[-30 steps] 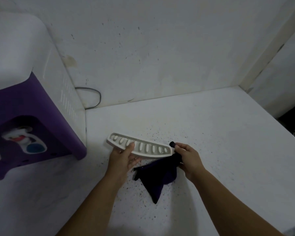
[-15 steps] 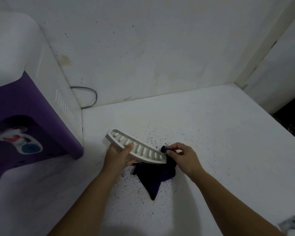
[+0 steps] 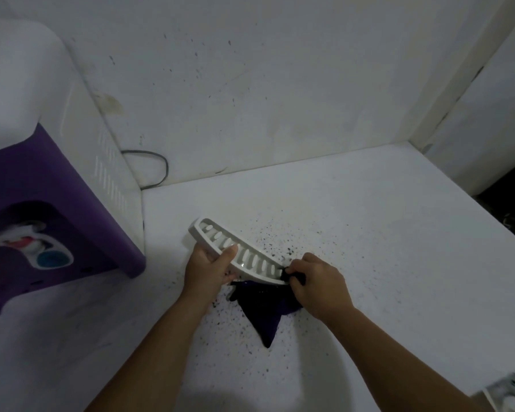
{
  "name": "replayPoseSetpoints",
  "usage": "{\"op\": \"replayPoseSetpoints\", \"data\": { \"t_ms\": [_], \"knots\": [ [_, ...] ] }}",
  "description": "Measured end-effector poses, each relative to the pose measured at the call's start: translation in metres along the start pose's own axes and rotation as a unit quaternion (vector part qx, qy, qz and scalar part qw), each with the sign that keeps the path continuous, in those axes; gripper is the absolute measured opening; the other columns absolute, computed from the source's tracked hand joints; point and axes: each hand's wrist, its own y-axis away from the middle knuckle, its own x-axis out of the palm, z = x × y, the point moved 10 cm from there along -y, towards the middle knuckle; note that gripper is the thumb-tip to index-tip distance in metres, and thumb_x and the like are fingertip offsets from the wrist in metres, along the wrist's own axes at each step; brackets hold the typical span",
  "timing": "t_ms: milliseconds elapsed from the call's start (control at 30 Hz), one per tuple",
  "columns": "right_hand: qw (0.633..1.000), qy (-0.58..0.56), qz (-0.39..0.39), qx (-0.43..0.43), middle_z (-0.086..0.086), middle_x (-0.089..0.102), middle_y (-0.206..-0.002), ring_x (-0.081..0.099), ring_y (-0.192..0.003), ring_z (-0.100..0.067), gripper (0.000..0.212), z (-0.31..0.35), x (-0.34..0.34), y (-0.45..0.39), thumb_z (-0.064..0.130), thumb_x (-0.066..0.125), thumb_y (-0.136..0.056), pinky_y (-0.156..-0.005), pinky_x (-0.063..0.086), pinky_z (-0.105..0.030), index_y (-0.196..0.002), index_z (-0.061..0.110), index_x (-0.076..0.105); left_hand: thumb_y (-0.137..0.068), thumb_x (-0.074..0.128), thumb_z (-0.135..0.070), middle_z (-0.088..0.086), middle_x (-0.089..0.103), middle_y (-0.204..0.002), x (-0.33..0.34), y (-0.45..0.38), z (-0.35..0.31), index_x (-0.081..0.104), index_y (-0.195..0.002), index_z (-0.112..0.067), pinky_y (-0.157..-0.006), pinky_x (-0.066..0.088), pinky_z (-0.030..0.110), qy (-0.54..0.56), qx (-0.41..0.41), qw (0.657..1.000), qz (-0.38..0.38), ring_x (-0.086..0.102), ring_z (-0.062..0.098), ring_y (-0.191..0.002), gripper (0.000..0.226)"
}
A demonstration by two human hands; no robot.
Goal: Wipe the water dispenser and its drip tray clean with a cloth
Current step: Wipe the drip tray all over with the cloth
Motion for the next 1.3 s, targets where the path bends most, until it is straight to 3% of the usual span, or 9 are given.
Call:
{"op": "replayPoseSetpoints", "data": {
  "t_ms": [200,400,533,833,1000,1167,1300],
  "knots": [
    [0.998,-0.01,0.06,-0.019,0.006,0.061,-0.088,0.057,-0.077,-0.012,0.014,0.003,0.004,-0.005,0.034,0.065,-0.084,-0.066,0.042,-0.022,-0.092,0.024,0.07,-0.087,0.066,-0.01,0.01,0.066,-0.111,0.0,0.002,0.0,0.053,-0.121,-0.01,-0.059,0.057,0.025,-0.001,0.001,1.0,0.004,0.068,0.021,-0.094,0.036],
    [0.989,-0.09,0.005,0.115,0.008,0.063,-0.083,0.058,-0.076,-0.01,0.008,-0.014,-0.001,-0.006,0.023,0.072,-0.081,-0.07,0.05,-0.023,-0.087,0.023,0.067,-0.087,0.066,-0.009,0.01,0.066,-0.11,0.0,0.0,-0.003,0.052,-0.121,-0.008,-0.057,0.057,0.026,-0.012,-0.002,1.0,0.016,0.068,0.022,-0.093,0.036],
    [0.982,-0.117,0.007,0.147,0.009,0.063,-0.082,0.06,-0.077,-0.009,0.01,-0.016,0.004,-0.003,0.024,0.073,-0.08,-0.069,0.048,-0.018,-0.088,0.022,0.068,-0.087,0.066,-0.009,0.011,0.066,-0.11,-0.004,-0.004,-0.005,0.052,-0.12,-0.008,-0.063,0.06,0.033,-0.027,-0.013,0.999,0.019,0.068,0.023,-0.091,0.036],
    [0.99,-0.114,0.03,0.071,0.01,0.065,-0.082,0.057,-0.077,-0.006,0.007,-0.004,0.011,0.003,0.015,0.072,-0.079,-0.07,0.042,-0.013,-0.079,0.021,0.07,-0.085,0.069,-0.011,0.008,0.066,-0.109,-0.002,-0.002,-0.011,0.054,-0.108,-0.019,-0.072,0.06,0.038,-0.071,0.005,0.997,0.04,0.067,0.023,-0.096,0.029],
    [0.995,-0.095,0.039,0.007,0.014,0.058,-0.075,0.052,-0.07,-0.007,0.02,0.007,0.009,0.008,0.004,0.069,-0.072,-0.061,0.035,-0.01,-0.077,0.021,0.06,-0.083,0.071,-0.013,0.008,0.065,-0.11,0.001,0.0,-0.011,0.054,-0.1,-0.025,-0.078,0.058,0.044,-0.081,0.022,0.996,0.03,0.067,0.026,-0.098,0.026],
    [0.994,-0.102,0.025,0.002,0.01,0.054,-0.067,0.043,-0.056,0.001,0.023,0.014,0.008,0.01,0.006,0.068,-0.072,-0.052,0.029,-0.012,-0.079,0.021,0.052,-0.084,0.07,-0.013,0.008,0.066,-0.111,-0.003,0.0,-0.009,0.054,-0.103,-0.024,-0.077,0.059,0.043,-0.087,0.027,0.996,0.02,0.067,0.025,-0.097,0.028],
    [0.993,-0.113,0.04,0.008,0.007,0.061,-0.067,0.05,-0.054,-0.005,0.026,0.006,0.008,0.006,0.008,0.071,-0.07,-0.049,0.04,-0.017,-0.078,0.024,0.051,-0.084,0.07,-0.013,0.008,0.066,-0.111,-0.002,0.001,-0.008,0.054,-0.104,-0.022,-0.078,0.058,0.044,-0.081,0.021,0.996,0.024,0.067,0.025,-0.097,0.027]
  ]
}}
